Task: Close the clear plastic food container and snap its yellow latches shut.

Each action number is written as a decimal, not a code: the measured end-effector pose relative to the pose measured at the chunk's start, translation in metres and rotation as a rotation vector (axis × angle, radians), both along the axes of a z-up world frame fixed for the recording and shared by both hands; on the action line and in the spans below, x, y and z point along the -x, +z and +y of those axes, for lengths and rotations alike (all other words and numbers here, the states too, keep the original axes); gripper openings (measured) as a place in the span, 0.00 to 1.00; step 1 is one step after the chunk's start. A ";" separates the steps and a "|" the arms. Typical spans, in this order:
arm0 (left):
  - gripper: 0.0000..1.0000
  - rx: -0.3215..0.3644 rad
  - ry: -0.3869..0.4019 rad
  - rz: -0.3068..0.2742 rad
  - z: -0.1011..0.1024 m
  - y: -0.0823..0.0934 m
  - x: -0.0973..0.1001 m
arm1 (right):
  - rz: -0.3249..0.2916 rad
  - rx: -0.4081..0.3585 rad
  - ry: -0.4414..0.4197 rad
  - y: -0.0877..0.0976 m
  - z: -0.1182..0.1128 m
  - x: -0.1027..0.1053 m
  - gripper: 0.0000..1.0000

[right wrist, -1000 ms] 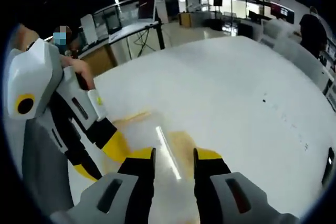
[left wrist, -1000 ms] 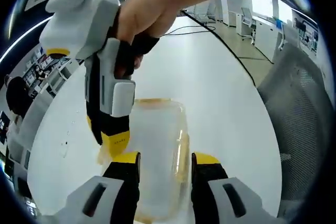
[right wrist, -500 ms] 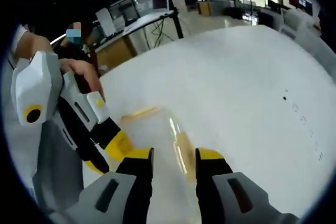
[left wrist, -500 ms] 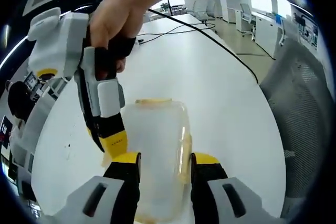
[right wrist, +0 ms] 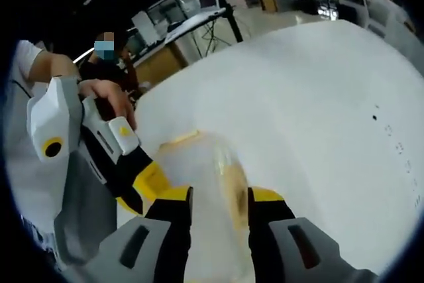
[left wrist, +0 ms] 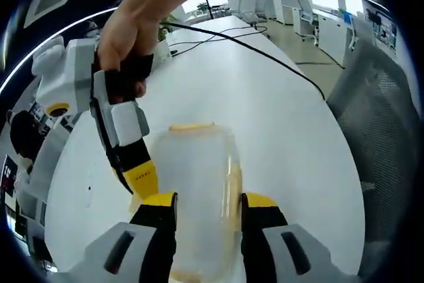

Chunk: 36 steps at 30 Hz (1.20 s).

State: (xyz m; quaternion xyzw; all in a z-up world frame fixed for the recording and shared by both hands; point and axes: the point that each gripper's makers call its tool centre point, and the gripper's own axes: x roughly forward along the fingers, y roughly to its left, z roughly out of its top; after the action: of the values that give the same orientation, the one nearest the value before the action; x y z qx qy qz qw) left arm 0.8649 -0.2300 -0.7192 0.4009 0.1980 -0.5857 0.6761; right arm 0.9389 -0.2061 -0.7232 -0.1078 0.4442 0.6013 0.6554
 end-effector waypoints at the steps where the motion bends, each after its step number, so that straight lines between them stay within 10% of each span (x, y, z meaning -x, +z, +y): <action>1: 0.32 -0.003 -0.004 -0.004 0.000 0.000 0.000 | 0.005 0.000 0.003 0.000 0.000 0.000 0.30; 24: 0.34 -0.086 -0.031 -0.046 -0.002 -0.003 -0.003 | 0.123 0.022 0.093 -0.004 -0.005 0.010 0.34; 36: 0.34 -0.102 -0.029 -0.055 -0.002 -0.002 -0.008 | 0.062 0.034 0.126 -0.002 -0.003 0.006 0.34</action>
State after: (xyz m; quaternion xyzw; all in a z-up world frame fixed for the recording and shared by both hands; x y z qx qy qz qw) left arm 0.8728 -0.2319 -0.7217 0.4538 0.2032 -0.5731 0.6514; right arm 0.9333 -0.2090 -0.7250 -0.1278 0.4669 0.6367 0.6002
